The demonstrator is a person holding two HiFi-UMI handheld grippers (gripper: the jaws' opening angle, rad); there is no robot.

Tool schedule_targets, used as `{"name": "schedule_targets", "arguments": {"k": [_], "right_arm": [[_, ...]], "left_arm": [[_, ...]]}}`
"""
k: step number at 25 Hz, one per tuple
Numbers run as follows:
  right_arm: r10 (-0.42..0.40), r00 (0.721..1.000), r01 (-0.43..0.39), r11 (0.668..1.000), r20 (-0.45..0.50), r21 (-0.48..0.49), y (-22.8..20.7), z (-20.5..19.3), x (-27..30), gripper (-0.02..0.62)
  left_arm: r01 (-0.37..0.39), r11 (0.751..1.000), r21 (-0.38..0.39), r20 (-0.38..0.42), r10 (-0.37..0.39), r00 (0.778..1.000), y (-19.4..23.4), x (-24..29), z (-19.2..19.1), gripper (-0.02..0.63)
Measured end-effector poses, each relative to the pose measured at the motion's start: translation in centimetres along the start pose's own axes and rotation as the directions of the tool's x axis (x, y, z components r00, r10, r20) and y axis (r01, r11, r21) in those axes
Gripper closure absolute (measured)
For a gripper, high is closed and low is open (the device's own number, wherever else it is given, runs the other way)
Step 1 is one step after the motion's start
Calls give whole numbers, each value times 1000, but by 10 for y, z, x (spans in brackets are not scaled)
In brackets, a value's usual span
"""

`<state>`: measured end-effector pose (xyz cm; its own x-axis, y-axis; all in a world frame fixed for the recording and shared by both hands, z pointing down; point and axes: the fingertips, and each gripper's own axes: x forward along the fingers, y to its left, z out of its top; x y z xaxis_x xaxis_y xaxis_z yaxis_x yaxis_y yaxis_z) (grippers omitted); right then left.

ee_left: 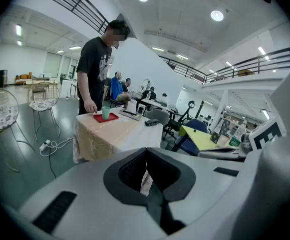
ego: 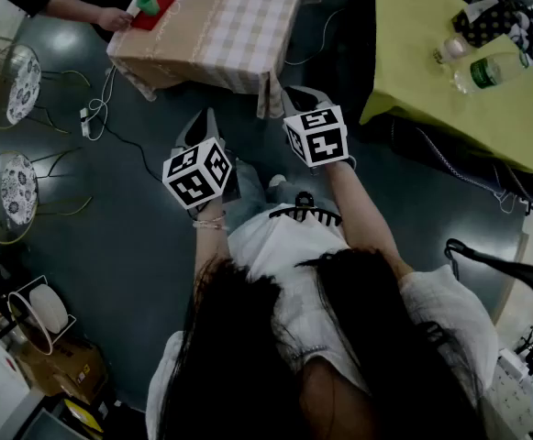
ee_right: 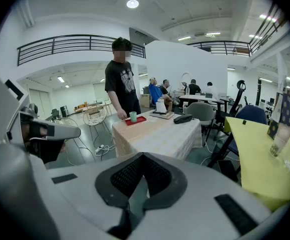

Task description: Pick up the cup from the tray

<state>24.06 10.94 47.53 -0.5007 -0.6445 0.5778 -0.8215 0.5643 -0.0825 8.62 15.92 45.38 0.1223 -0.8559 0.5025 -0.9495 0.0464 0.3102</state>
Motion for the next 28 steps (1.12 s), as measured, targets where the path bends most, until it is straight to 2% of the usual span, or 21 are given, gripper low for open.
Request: {"name": "schedule_targets", "arguments": {"k": [8, 14, 19, 23, 28], "right_arm": [[12, 1000, -12, 1000, -2, -4, 2, 9, 17, 584], [42, 999, -43, 996, 23, 75, -1, 29, 39, 583], [57, 997, -61, 995, 49, 85, -5, 51, 63, 574], [64, 996, -68, 994, 60, 82, -1, 76, 91, 497], [74, 996, -77, 994, 43, 82, 9, 103, 133, 451]], "left_arm": [[-6, 1000, 5, 6, 6, 1000, 8, 8, 10, 597], [-5, 1000, -18, 19, 5, 1000, 20, 25, 26, 597], [4, 1000, -20, 21, -4, 1000, 35, 51, 44, 597], [21, 999, -27, 6, -21, 1000, 55, 75, 64, 597], [32, 999, -34, -7, -32, 999, 86, 108, 94, 597]]}}
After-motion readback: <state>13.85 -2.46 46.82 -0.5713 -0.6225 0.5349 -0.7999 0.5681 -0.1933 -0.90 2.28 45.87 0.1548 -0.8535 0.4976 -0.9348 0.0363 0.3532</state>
